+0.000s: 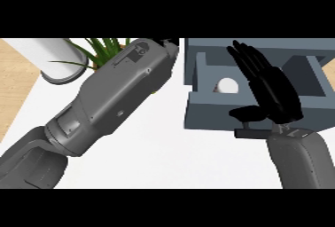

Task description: Pick up the can, place it into the drawer and close the drawer

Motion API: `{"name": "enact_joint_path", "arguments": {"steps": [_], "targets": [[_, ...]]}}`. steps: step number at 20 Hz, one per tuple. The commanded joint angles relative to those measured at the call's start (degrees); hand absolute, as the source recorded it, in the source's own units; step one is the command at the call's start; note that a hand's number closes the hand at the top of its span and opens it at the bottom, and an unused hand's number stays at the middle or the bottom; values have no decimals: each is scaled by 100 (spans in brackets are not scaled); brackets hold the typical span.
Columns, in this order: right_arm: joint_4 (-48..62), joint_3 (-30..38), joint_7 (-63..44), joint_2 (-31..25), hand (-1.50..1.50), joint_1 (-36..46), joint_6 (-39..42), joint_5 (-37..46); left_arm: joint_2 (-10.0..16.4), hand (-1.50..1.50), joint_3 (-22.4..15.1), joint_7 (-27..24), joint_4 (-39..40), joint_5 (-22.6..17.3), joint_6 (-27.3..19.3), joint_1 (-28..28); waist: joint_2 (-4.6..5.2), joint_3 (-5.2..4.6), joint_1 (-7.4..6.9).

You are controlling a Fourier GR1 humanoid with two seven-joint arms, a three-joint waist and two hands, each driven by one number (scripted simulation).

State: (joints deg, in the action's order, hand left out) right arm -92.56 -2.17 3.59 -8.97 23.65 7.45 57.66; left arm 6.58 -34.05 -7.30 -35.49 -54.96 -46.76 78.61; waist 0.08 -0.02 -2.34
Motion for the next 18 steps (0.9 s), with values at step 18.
{"name": "enact_joint_path", "arguments": {"steps": [18], "targets": [[5215,464,215,307,-150,2052,-3281,1560,1020,-150,-9,593,-1905,634,-249,-1338,57,8,-62]]}}
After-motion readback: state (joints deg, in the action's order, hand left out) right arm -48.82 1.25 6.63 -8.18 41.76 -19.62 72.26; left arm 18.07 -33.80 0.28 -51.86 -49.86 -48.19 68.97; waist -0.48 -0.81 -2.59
